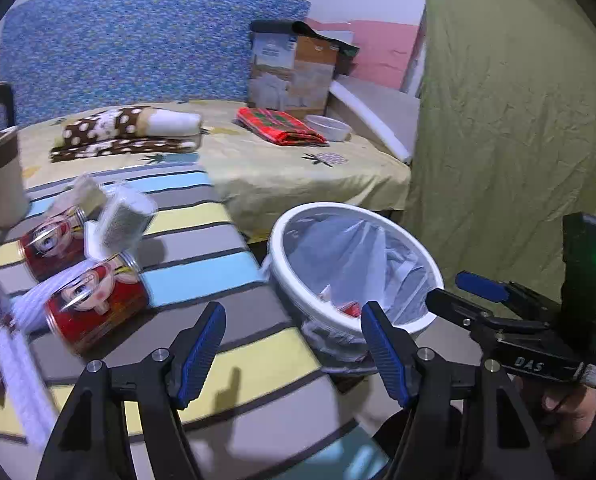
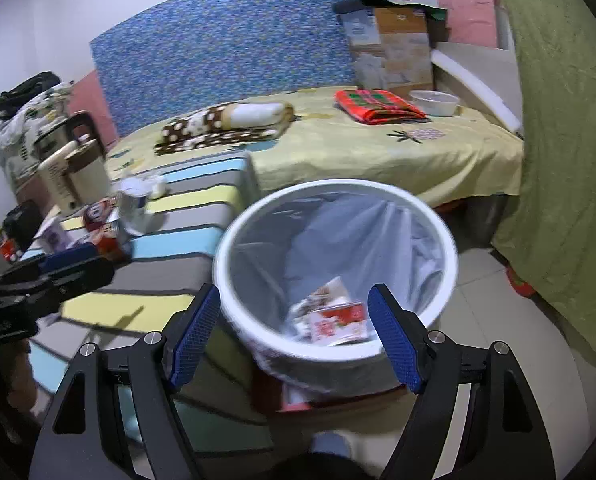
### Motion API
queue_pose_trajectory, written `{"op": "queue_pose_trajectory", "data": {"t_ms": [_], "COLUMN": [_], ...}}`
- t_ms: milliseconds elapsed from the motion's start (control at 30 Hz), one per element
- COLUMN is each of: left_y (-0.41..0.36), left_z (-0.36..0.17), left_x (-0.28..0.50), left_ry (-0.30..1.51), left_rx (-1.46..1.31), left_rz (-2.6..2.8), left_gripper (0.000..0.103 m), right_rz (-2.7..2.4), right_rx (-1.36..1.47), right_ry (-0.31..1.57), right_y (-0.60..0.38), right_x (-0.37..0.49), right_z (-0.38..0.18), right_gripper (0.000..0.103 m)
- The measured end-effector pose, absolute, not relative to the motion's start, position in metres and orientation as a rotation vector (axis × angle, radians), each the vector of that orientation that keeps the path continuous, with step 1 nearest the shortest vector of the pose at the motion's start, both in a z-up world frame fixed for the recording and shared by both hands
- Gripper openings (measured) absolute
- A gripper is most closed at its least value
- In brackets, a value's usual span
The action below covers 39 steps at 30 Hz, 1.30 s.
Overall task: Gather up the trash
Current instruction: 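Open both tools to drop the cup and carton into the bin, then grasp the white foam net with the left tool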
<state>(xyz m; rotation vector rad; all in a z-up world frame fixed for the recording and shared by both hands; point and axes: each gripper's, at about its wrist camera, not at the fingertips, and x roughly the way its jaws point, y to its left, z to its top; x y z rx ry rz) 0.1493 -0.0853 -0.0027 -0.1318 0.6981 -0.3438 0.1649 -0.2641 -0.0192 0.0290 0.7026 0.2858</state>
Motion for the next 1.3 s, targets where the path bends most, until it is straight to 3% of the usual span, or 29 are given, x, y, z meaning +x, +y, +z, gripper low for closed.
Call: {"op": "queue_pose_trajectory", "data": {"t_ms": [600,1300], "left_y": [-0.011,0.064], "left_z": [-0.002,-0.032], "left_x": [0.074,0.092], "left_ry": [0.67,0.715], "left_rx": [-0.161,-0.289], "left_rz": [-0.109,0.11], "left_gripper": [0.066,0.066], "right_rz": [0.511,0.589], "right_rx": [0.025,-0.016], "right_ry": [0.696,0.729], "right_y": [-0.2,-0.165], "right_x": [0.135,0.142], "right_z": [-0.018,-0.024], "right_gripper": [0.077,0.077]}}
